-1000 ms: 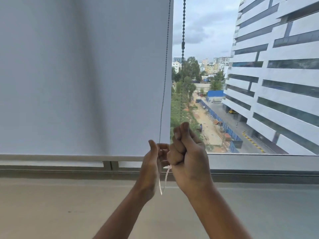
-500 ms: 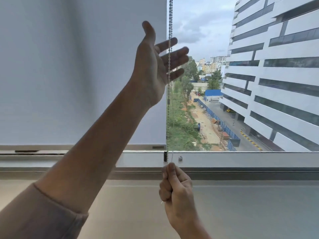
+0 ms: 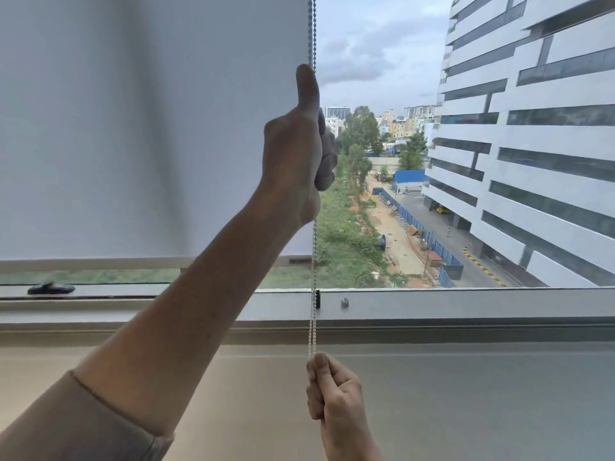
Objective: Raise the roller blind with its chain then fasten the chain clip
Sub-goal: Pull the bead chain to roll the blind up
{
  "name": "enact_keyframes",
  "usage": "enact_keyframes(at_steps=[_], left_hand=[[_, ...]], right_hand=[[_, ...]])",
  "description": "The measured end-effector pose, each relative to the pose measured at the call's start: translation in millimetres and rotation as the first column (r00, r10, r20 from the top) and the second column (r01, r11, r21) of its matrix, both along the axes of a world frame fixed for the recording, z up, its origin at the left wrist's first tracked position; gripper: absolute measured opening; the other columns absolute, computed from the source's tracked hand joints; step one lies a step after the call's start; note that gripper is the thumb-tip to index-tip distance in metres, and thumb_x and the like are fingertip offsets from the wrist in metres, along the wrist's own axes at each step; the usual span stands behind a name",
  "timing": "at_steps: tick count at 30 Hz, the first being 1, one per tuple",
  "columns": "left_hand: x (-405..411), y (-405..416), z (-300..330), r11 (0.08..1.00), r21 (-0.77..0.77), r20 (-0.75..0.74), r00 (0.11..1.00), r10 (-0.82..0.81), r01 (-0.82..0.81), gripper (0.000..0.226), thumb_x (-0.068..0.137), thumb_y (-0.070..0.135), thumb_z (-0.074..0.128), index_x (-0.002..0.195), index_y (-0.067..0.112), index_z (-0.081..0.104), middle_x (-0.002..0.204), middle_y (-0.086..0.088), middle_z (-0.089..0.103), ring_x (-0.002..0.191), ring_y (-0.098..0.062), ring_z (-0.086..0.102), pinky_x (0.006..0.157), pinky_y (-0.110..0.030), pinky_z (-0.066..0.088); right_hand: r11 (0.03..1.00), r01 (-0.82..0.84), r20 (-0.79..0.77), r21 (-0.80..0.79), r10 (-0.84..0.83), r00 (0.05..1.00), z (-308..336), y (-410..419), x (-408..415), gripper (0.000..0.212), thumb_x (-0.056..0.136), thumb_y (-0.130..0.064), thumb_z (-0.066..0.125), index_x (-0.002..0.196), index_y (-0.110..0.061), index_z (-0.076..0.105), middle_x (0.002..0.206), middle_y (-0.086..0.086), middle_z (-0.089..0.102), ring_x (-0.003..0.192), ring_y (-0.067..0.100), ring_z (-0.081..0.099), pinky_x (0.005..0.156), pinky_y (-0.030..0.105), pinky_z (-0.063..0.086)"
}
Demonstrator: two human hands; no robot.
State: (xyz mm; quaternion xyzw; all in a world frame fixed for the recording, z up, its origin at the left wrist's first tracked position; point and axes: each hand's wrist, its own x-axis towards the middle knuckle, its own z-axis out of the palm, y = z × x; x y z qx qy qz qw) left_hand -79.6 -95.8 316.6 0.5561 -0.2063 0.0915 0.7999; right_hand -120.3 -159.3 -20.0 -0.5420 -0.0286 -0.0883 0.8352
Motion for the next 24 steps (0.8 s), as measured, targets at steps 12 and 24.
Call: enact_keyframes(at_steps=[12, 24], left_hand=[[-11, 5, -101, 0.997, -0.040, 0.088, 0.994, 0.062, -0.059, 0.063, 0.110, 0.055, 0.049, 0.055, 0.030, 0.033, 0.042, 0.013, 0.026, 0.032, -0.006, 0.019, 0.041, -0.017, 0.019], [-22, -14, -204, 0.992, 0.048, -0.006, 0.994, 0.113, -0.112, 0.085, 0.100, 0.070, 0.055, 0.065, -0.006, 0.040, 0.049, -0.005, 0.028, 0.043, -0.014, 0.024, 0.048, -0.036, 0.016]], right_hand=[[0.997, -0.010, -0.073, -0.071, 0.005, 0.997, -19, -33, 21, 0.020, 0.107, -0.006, 0.059, 0.106, -0.008, 0.079, 0.090, 0.014, 0.076, 0.085, 0.026, 0.070, 0.078, 0.031, 0.058], [0.993, -0.119, 0.220, 0.007, 0.114, 0.969, 186, -41, 51, 0.036, 0.113, -0.022, 0.046, 0.120, 0.004, 0.071, 0.097, 0.017, 0.074, 0.087, 0.031, 0.074, 0.084, 0.046, 0.060]])
